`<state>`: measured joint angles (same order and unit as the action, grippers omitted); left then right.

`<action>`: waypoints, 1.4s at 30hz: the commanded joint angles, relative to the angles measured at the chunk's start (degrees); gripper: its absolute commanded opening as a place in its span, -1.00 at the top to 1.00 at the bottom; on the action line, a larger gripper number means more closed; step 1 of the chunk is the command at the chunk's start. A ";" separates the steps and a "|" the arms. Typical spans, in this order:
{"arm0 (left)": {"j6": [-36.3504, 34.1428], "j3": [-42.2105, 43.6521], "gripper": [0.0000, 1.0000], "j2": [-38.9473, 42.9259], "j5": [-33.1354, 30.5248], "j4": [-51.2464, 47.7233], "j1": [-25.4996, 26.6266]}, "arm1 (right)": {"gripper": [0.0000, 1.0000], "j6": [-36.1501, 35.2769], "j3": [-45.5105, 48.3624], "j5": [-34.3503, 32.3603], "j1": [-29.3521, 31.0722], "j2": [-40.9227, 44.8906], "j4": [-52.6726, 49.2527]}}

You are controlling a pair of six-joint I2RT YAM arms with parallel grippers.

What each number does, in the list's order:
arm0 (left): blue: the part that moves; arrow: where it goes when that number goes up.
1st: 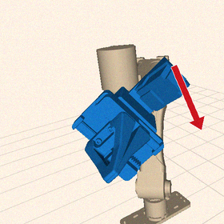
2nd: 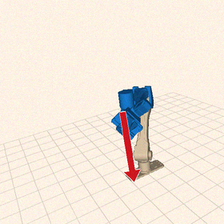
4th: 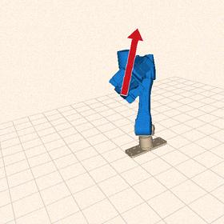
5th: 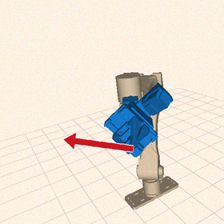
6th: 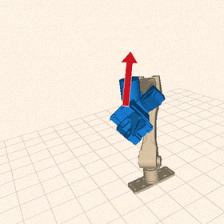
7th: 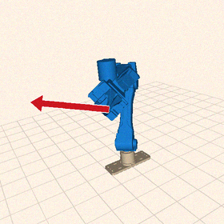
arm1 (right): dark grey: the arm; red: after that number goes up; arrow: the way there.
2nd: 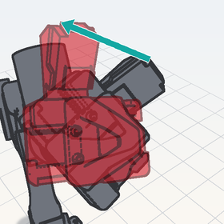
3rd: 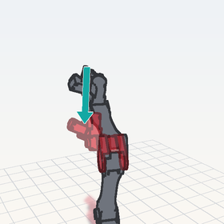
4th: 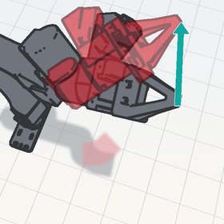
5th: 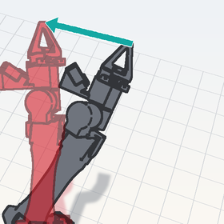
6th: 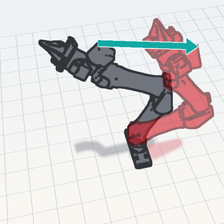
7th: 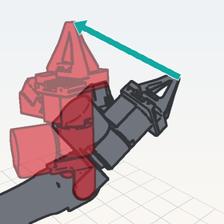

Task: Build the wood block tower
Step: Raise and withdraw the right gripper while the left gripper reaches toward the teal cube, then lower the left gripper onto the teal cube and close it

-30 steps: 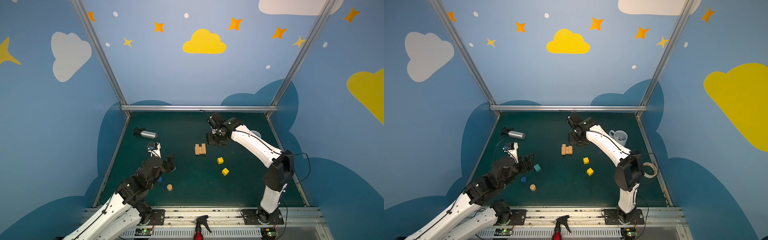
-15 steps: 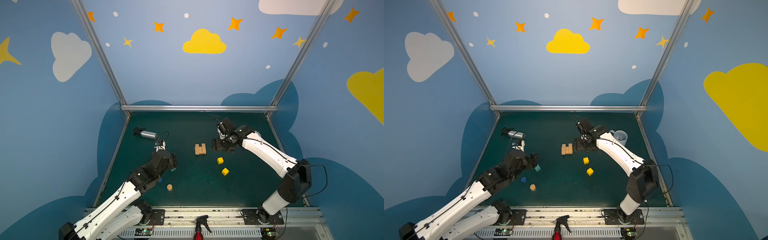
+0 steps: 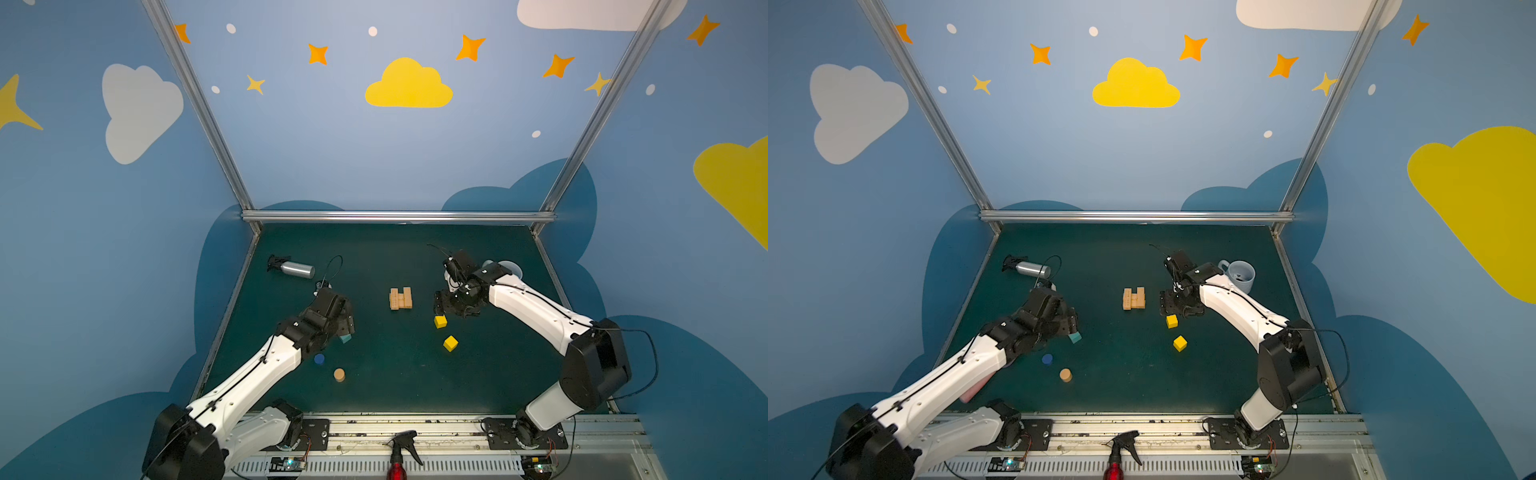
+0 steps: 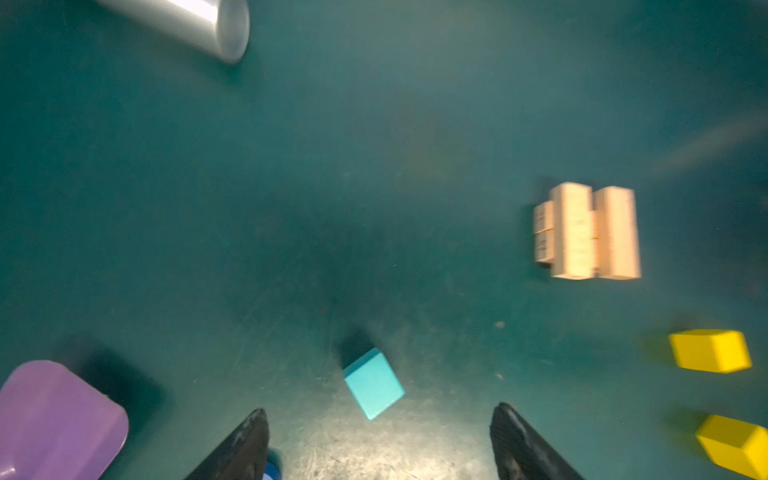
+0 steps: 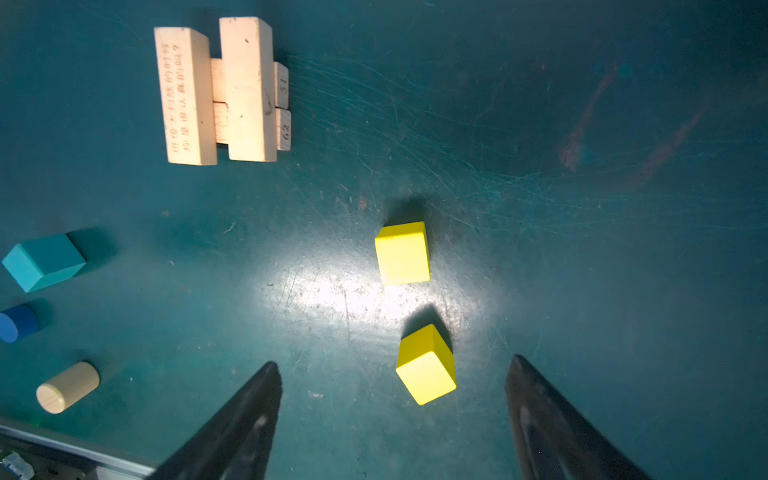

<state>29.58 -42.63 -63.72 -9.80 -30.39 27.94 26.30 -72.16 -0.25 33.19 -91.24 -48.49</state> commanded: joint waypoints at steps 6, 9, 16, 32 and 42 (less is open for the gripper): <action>4.74 -5.43 -0.59 -12.27 6.99 -4.53 -1.70 | -0.66 -1.51 2.68 0.95 -2.18 3.75 2.79; 5.65 -6.84 -0.58 -15.46 6.93 -5.44 -1.81 | -0.66 -1.69 3.89 2.12 -3.31 4.73 3.90; 7.16 -6.09 -0.57 -16.31 8.31 -5.62 -1.97 | -0.66 -2.06 5.34 3.47 -4.96 5.27 4.75; 10.74 -4.90 -0.20 -25.27 10.22 -0.85 -3.90 | -0.66 -2.05 7.64 4.56 -6.78 7.36 6.05; 10.27 -5.98 -0.06 -25.40 9.64 -2.89 -4.04 | -0.66 -1.89 8.36 5.69 -7.70 7.93 6.48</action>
<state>39.70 -47.68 -89.56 0.38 -31.53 24.18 24.60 -64.27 4.45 25.76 -83.94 -42.15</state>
